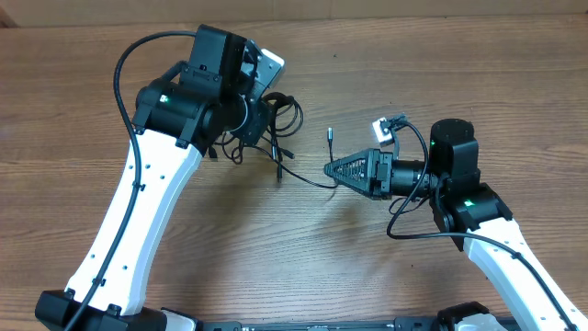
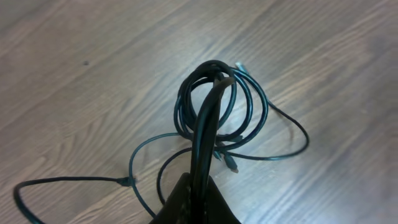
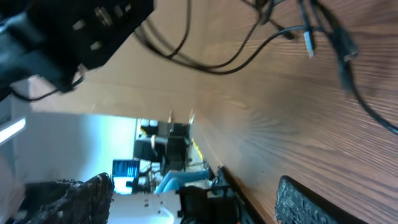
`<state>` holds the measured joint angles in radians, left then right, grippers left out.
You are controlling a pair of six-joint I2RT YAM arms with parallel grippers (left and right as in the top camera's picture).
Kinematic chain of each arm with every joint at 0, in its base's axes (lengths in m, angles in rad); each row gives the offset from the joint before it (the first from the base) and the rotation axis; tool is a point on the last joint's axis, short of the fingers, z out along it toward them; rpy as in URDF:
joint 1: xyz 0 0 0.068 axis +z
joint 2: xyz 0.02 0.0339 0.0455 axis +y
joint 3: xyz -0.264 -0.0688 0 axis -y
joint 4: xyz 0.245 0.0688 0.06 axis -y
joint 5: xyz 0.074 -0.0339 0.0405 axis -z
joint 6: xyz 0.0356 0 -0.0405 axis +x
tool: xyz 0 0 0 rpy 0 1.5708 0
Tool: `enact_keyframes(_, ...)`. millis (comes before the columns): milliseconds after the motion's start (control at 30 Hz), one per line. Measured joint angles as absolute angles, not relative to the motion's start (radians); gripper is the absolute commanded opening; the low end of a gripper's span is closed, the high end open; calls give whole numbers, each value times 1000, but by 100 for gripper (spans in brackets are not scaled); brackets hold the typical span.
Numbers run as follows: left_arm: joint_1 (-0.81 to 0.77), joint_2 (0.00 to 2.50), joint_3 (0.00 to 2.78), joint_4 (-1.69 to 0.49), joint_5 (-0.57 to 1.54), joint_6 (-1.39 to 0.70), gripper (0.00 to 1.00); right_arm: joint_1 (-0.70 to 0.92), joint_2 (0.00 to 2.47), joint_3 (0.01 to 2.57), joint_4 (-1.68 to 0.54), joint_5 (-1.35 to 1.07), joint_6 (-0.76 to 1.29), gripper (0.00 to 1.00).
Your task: Untangle cables
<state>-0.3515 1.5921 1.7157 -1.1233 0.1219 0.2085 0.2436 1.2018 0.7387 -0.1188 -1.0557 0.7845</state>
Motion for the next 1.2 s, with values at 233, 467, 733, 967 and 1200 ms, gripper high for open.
enact_keyframes(233, -352, 1592, 1716, -1183, 264, 337, 4, 244, 1202, 739, -190, -952, 785, 88)
enact_keyframes(467, -352, 1592, 1716, -1272, 350, 532, 4, 244, 1202, 739, -244, -859, 786, 96)
enact_keyframes(733, -352, 1592, 1716, -1370, 488, 768, 4, 244, 1202, 739, -247, -821, 807, 100)
enact_keyframes(967, -352, 1592, 1716, -1382, 630, 950, 4, 244, 1202, 739, -233, -844, 898, 100)
enact_keyframes(1200, -352, 1592, 1716, -1345, 694, 1010, 4, 242, 1202, 739, -161, -941, 944, 50)
